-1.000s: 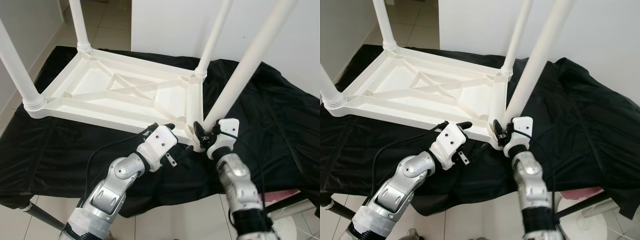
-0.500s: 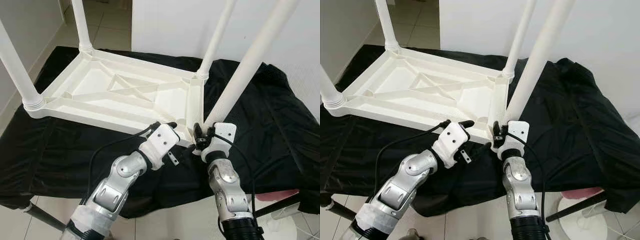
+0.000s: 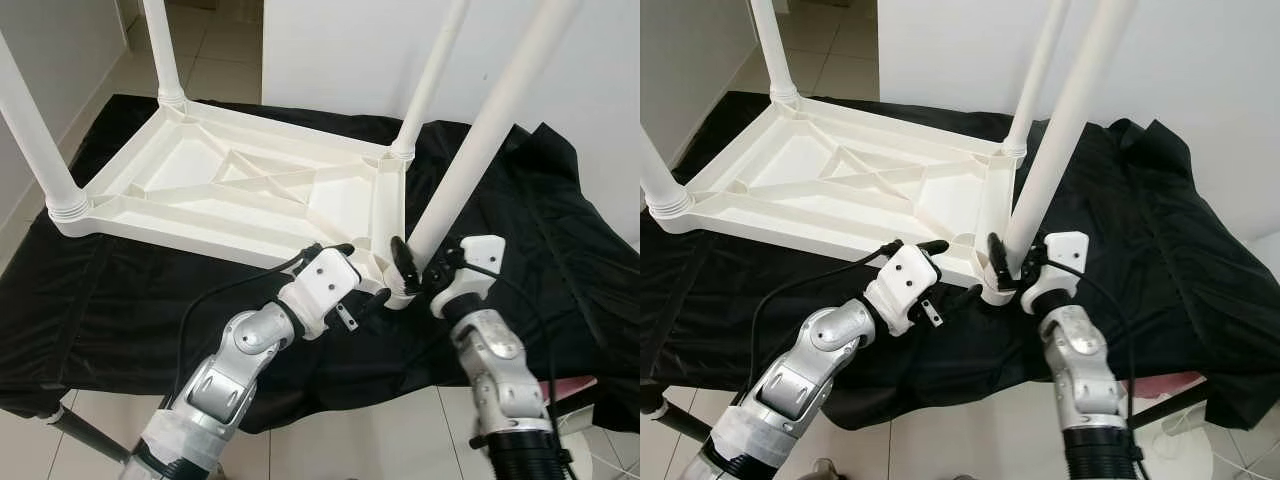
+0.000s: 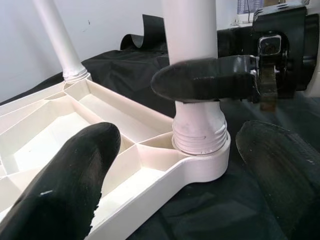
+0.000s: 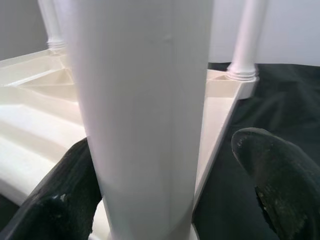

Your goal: Building children table

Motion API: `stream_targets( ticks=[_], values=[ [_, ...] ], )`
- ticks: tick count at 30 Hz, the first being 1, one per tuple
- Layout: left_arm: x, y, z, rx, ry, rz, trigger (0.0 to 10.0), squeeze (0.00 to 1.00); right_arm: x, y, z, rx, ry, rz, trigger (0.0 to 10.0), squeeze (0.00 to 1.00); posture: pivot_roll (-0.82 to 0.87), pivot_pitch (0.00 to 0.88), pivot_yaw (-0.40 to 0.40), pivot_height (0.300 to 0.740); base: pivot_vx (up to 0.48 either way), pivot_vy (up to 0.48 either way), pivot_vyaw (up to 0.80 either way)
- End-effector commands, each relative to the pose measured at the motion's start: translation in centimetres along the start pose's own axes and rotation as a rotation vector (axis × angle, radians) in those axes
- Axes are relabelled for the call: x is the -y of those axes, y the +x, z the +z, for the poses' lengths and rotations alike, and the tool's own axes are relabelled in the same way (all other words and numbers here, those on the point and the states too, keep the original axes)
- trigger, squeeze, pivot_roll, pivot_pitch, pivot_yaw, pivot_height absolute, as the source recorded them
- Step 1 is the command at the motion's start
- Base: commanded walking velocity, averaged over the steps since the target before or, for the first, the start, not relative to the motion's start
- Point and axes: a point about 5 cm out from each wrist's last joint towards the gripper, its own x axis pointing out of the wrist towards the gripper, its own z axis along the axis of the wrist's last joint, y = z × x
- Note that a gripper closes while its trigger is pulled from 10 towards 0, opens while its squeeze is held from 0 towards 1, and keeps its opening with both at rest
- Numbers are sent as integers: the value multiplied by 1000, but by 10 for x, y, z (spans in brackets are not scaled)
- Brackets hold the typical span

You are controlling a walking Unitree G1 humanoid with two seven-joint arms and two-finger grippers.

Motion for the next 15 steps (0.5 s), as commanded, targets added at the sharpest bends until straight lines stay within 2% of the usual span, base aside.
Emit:
stream_targets(
  ticks=[1,5,6,7,15],
  values=[
    [4,1,-2,-2,-4,-14,10000,0,1,-1,-3,-21,-8,52,10000,0,-7,30,-132,740,0,0,0],
    [3,0,-4,-8,-3,-9,10000,0,6,-1,-2,-48,-75,189,10000,0,-4,33,-133,740,0,0,0],
    [3,0,-4,-8,-3,-9,10000,0,6,-1,-2,-48,-75,189,10000,0,-4,33,-133,740,0,0,0],
    [2,-1,-4,-9,-3,-4,10000,0,11,0,-4,-67,-94,238,10000,0,-4,33,-133,740,0,0,0],
    [1,-2,-4,-11,-2,4,10000,0,16,3,-10,-102,-131,303,10000,0,6,40,-130,740,0,0,0]
  ],
)
